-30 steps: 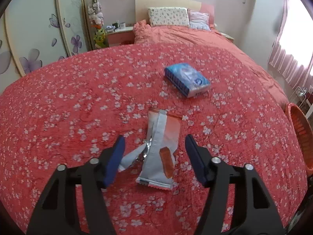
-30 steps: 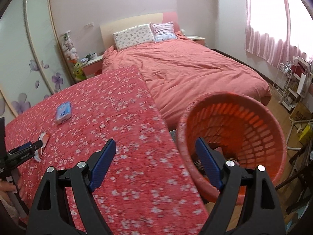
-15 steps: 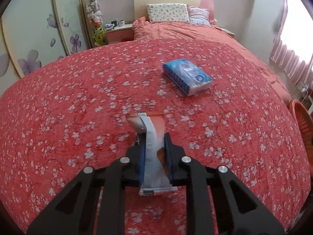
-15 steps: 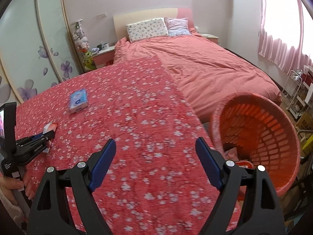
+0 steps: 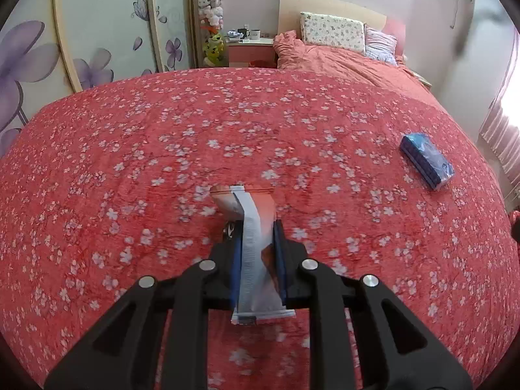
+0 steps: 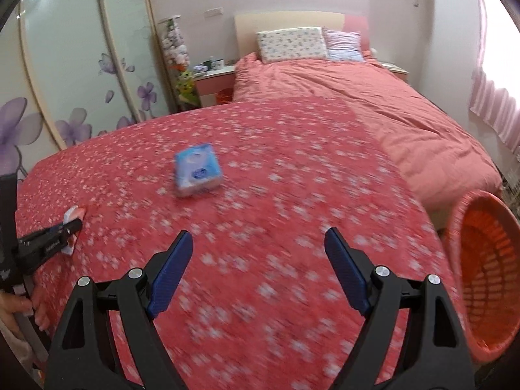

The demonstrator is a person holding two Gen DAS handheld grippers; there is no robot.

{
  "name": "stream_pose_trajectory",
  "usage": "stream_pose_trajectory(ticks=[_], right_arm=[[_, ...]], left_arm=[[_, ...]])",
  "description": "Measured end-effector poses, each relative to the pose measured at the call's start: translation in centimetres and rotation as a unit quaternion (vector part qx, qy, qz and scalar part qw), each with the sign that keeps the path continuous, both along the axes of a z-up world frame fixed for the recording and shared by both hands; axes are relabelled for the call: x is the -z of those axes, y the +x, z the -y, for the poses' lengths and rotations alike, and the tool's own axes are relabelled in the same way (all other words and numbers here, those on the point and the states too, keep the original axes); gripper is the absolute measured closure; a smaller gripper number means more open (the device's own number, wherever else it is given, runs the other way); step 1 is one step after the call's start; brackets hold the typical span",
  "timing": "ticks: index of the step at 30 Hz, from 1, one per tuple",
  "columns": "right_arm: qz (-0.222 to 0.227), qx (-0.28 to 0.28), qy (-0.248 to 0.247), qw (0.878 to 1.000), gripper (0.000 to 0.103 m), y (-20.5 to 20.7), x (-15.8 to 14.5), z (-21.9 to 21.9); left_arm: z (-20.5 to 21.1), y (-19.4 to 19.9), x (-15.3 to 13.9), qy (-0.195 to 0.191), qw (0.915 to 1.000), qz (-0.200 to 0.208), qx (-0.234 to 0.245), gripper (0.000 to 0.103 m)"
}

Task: Collect trash
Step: 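Grasp the blue tissue pack with the right tool while the left tool holds the wrapper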

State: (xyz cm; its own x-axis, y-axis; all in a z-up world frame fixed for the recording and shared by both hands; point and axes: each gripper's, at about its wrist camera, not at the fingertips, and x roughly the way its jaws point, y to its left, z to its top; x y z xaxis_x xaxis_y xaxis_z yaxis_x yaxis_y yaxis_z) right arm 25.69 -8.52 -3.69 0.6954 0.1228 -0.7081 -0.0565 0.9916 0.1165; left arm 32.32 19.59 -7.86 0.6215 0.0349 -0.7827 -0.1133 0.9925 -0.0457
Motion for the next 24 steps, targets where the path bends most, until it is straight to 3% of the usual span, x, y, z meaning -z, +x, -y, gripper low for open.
stream_pose_trajectory(ticks=[11, 24], right_arm=[[-0.018, -0.024, -0.012, 0.999, 0.021, 7.0, 1.3, -5.9], [-0.036, -0.01, -0.064, 0.997, 0.021, 9.2, 3.1, -7.4]], left_arm=[[-0.9, 0.1, 0.3, -0.013, 0.9999, 0.0, -0.001, 0.084], [-1.3, 0.1, 0.5, -0.014, 0.9999, 0.0, -0.001, 0.084]])
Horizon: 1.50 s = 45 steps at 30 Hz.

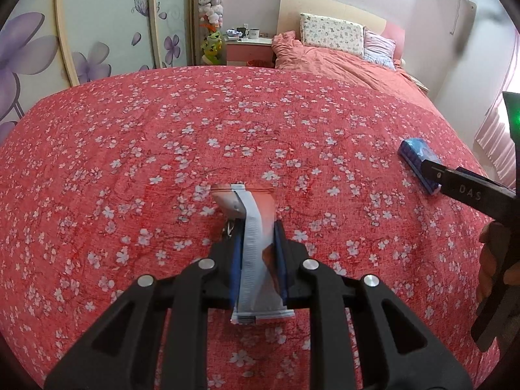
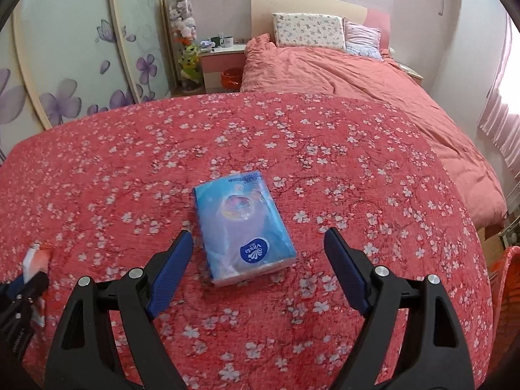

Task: Collect trash
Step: 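Grasp the blue tissue pack with the right tool while the left tool holds the wrapper, then carry the wrapper and tissue pack over the orange basket and release both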

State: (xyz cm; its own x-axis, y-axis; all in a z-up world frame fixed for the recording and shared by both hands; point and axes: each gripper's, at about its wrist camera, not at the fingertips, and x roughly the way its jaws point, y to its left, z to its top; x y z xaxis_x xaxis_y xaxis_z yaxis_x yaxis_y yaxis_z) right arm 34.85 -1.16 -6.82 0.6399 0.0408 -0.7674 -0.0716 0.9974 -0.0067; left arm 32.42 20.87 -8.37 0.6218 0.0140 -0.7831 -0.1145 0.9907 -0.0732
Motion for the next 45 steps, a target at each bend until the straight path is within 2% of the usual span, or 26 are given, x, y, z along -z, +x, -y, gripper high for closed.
stream_pose_trajectory(ticks=[9, 24, 26, 28, 35, 41, 45], right_arm=[[-0.008, 0.004, 0.0, 1.0, 0.024, 0.1, 0.6, 0.4], [-0.017, -0.01, -0.005, 1.0, 0.035, 1.5, 0.8, -0.7], [-0.015, -0.017, -0.002, 1.0, 0.045, 1.5, 0.8, -0.8], [-0.013, -0.017, -0.006, 1.0, 0.047, 1.3, 0.8, -0.9], [-0.001, -0.002, 0.026, 1.0, 0.049, -1.8, -0.2, 1.6], [0.011, 0.004, 0.037, 0.999, 0.05, -5.7, -1.2, 4.4], [0.008, 0.01, 0.045, 0.999, 0.05, -7.8, -1.0, 6.3]], left_arm=[[0.2, 0.0, 0.0, 0.001, 1.0, 0.0, 0.0, 0.084], [0.3, 0.0, 0.0, 0.002, 1.0, 0.0, 0.0, 0.084], [0.2, 0.0, 0.0, 0.002, 1.0, 0.0, 0.0, 0.084], [0.2, 0.0, 0.0, 0.001, 1.0, 0.0, 0.0, 0.084], [0.2, -0.1, 0.0, 0.001, 1.0, 0.001, -0.001, 0.084], [-1.0, -0.8, -0.1, -0.031, 0.9995, 0.009, -0.002, 0.084], [-0.3, -2.0, -0.4, -0.022, 0.9996, 0.015, 0.01, 0.085]])
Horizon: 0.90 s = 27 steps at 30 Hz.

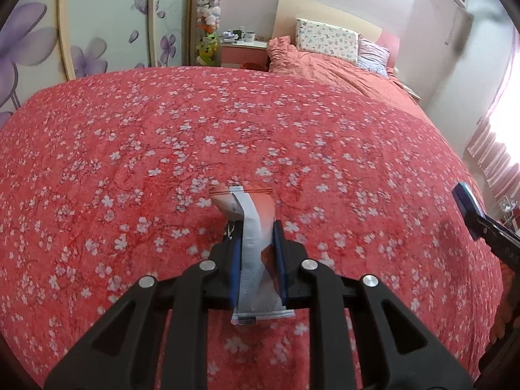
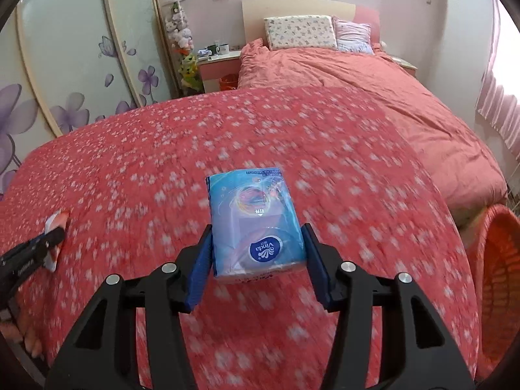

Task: Collect trash
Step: 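Carry the wrapper and tissue pack over the orange basket and release both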

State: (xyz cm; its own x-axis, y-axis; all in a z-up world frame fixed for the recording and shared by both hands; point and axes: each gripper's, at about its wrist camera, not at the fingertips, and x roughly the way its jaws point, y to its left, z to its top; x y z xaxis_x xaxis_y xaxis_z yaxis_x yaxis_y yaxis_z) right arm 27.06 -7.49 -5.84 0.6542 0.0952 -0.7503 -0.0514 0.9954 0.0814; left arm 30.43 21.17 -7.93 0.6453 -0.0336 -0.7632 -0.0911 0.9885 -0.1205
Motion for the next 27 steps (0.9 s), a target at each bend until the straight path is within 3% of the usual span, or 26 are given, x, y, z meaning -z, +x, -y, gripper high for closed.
stream_pose_trajectory(ticks=[7, 18, 20, 27], right_arm=[[-0.011, 0.01, -0.016, 1.0, 0.051, -1.5, 0.9, 1.3], [-0.037, 0.012, -0.018, 0.999, 0.04, 0.5, 2.4, 1.1], [-0.033, 0.013, -0.029, 0.999, 0.049, 0.6, 2.4, 1.0], [-0.029, 0.014, 0.005, 0.999, 0.053, -0.3, 1.9, 2.1]], left_arm=[[2.3, -1.0, -1.2, 0.009, 0.9998, 0.008, 0.018, 0.085], [3.6, -0.3, -0.2, 0.003, 0.9997, -0.012, 0.022, 0.085], [3.4, -0.1, 0.1, 0.001, 0.9996, -0.015, 0.022, 0.085], [3.0, -0.1, 0.3, -0.014, 0.9995, -0.014, 0.026, 0.083]])
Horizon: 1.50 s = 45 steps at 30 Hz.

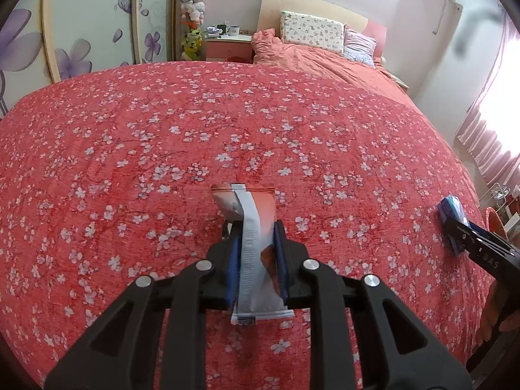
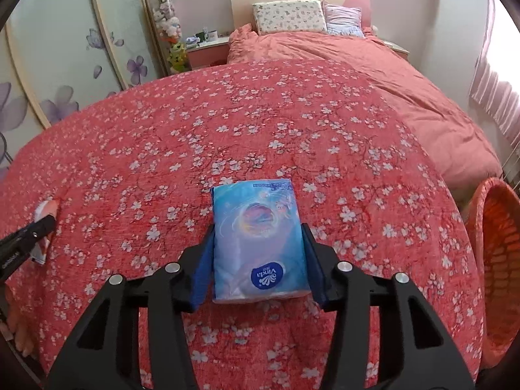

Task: Collect trash
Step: 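Carry the wrapper and tissue pack over the orange basket and release both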

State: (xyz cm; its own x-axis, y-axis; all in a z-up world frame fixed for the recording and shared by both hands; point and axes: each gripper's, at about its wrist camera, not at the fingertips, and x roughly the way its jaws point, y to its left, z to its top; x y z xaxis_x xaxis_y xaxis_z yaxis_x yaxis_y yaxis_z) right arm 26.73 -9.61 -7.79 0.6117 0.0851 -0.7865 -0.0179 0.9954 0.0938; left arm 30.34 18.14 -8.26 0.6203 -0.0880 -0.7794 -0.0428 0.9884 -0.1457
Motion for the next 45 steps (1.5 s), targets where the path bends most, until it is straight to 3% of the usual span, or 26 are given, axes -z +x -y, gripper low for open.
stream_pose_trajectory(ticks=[8, 15, 28, 35, 45], right_arm=[[0.016, -0.003, 0.02, 1.0, 0.053, -1.8, -1.5, 0.6], [0.056, -0.001, 0.036, 0.998, 0.053, -3.9, -4.7, 2.2], [0.143, 0.055, 0.054, 0.987, 0.053, -9.4, -9.9, 9.0], [0.193, 0.112, 0.045, 0.974, 0.053, -13.4, -11.7, 14.4], [0.225, 0.195, 0.042, 0.954, 0.053, -16.6, -12.0, 21.3]], left_arm=[[0.3, -0.2, -0.3, 0.0, 1.0, 0.005, 0.004, 0.088], [1.9, -1.1, -3.2, 0.0, 0.9991, 0.039, 0.019, 0.09], [11.8, -3.6, -10.4, -0.005, 0.9879, 0.107, 0.112, 0.09], [19.3, -5.6, -13.4, -0.045, 0.9718, 0.136, 0.188, 0.09], [32.8, -8.3, -14.5, -0.092, 0.9354, 0.145, 0.309, 0.09]])
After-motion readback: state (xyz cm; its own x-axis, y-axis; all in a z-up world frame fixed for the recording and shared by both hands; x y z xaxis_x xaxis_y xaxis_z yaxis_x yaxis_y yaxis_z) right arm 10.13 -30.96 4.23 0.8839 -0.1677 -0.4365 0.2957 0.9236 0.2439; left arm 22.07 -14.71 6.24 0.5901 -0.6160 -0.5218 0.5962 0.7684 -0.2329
